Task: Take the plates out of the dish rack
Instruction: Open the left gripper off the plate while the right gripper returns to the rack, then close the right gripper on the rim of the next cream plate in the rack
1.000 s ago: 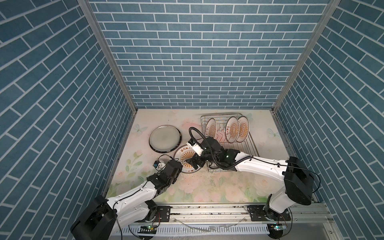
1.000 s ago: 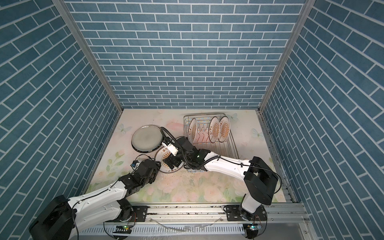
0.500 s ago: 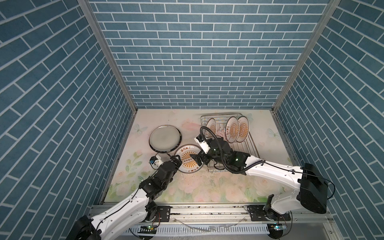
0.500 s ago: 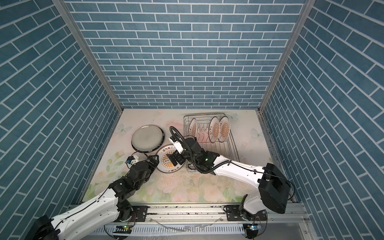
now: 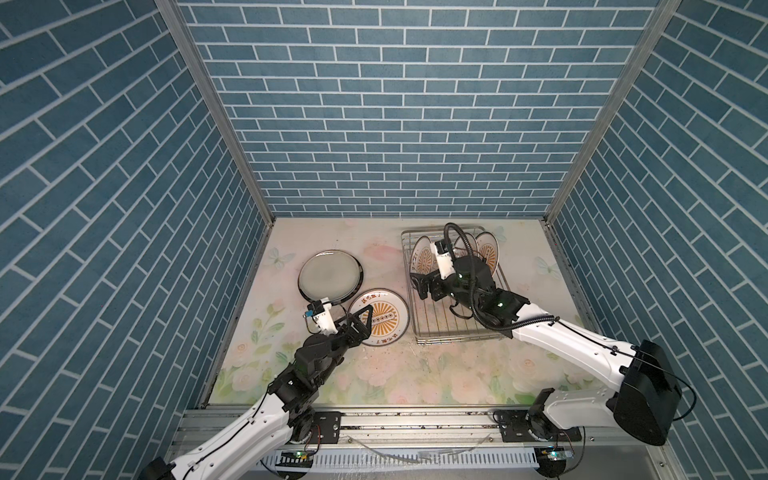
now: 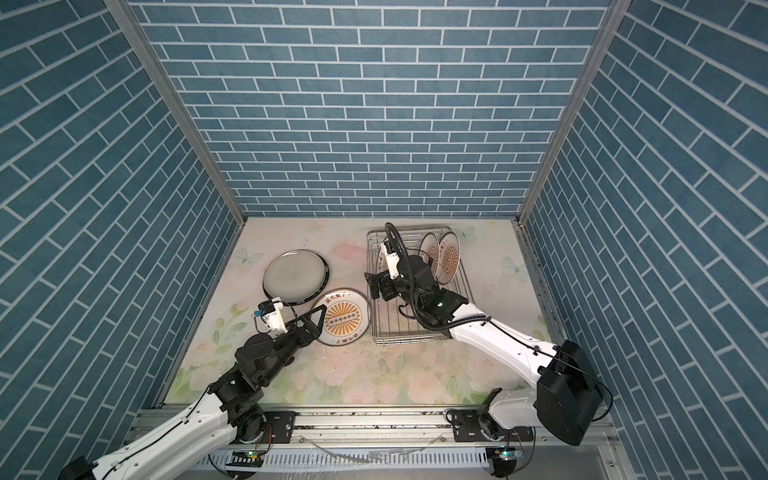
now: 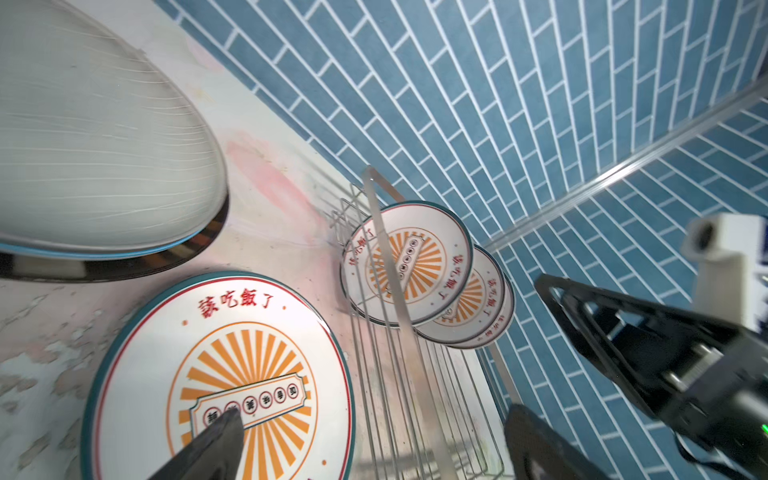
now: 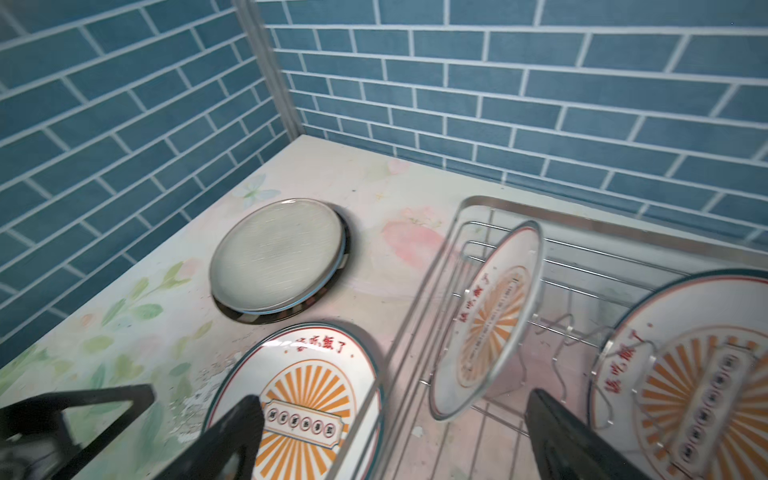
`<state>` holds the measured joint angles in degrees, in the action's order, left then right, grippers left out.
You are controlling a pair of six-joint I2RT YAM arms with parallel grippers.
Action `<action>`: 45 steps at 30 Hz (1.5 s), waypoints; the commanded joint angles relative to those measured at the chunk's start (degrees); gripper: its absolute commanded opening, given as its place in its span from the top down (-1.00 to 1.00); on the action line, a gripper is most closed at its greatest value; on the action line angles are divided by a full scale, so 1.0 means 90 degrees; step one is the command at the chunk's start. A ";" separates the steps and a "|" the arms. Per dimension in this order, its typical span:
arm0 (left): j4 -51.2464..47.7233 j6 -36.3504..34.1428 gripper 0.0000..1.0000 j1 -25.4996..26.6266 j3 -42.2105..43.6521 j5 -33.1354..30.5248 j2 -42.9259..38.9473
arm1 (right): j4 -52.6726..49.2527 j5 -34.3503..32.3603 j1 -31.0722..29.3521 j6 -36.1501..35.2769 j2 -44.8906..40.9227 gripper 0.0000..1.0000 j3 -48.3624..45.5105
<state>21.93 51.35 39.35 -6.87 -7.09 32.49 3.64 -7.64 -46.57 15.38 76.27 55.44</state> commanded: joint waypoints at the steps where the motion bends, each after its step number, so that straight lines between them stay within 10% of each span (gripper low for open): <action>1: 0.0476 -0.0744 -0.99 -0.0017 -0.0301 0.0710 0.0250 | -0.0267 -0.0326 0.0204 0.0466 -0.0230 -0.97 -0.0052; 17: 0.2578 -0.0995 -0.99 0.0049 -0.1226 0.1935 0.2783 | -0.0937 -0.0377 0.1285 0.1007 0.0761 -0.83 0.1108; 23: 0.1944 -0.1106 -0.99 0.0139 -0.1584 0.1869 0.2962 | -0.1049 -0.0201 0.1321 0.1050 0.1563 -0.47 0.1810; 34: 0.1778 -0.1121 -0.99 0.0139 -0.1416 0.1275 0.2892 | -0.0622 0.0188 0.1214 0.0954 0.1721 -0.43 0.1702; 45: 0.2082 -0.1003 -0.99 0.0147 -0.1319 0.1347 0.3168 | -0.1635 -0.1212 0.0815 0.0869 0.2675 -0.10 0.2707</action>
<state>38.48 42.19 40.42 -19.73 5.21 60.77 -7.62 -12.86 -38.54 23.51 99.09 76.84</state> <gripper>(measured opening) 0.995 0.553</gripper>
